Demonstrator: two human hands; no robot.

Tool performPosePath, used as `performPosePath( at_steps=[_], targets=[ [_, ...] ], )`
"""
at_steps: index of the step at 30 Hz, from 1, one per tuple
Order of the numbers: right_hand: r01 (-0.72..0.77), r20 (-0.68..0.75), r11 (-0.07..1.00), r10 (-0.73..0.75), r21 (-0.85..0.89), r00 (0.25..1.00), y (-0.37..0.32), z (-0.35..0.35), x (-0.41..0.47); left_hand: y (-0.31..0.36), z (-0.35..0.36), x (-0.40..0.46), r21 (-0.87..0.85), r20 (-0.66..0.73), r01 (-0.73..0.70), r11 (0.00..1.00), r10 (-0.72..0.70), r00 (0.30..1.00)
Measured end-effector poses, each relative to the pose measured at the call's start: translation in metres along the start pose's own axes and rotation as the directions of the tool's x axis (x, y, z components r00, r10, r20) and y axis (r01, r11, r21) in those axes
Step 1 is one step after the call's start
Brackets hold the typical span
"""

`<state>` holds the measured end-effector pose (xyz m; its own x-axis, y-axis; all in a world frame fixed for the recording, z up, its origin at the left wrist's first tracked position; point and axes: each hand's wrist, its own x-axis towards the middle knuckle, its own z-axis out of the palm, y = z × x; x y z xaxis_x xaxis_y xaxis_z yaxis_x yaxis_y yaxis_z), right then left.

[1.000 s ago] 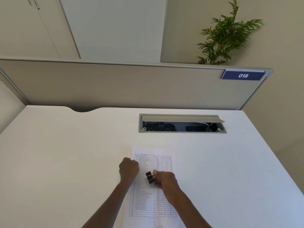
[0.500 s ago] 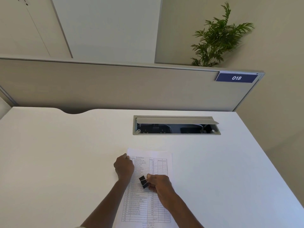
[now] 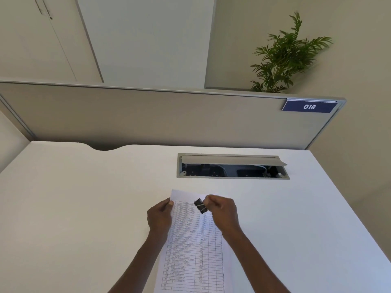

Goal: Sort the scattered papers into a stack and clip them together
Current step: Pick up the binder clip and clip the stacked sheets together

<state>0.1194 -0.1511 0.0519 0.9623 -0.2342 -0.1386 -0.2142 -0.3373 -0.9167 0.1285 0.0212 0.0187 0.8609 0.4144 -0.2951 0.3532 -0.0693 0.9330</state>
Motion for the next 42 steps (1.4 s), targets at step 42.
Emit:
performPosePath(
  at_steps=[42],
  targets=[
    [0.39, 0.189, 0.875, -0.347, -0.286, 0.918, -0.076, -0.035, 0.023, 0.016, 0.0, -0.03, 0.068, 0.013, -0.542, 0.837, 0.543, 0.84]
  ],
)
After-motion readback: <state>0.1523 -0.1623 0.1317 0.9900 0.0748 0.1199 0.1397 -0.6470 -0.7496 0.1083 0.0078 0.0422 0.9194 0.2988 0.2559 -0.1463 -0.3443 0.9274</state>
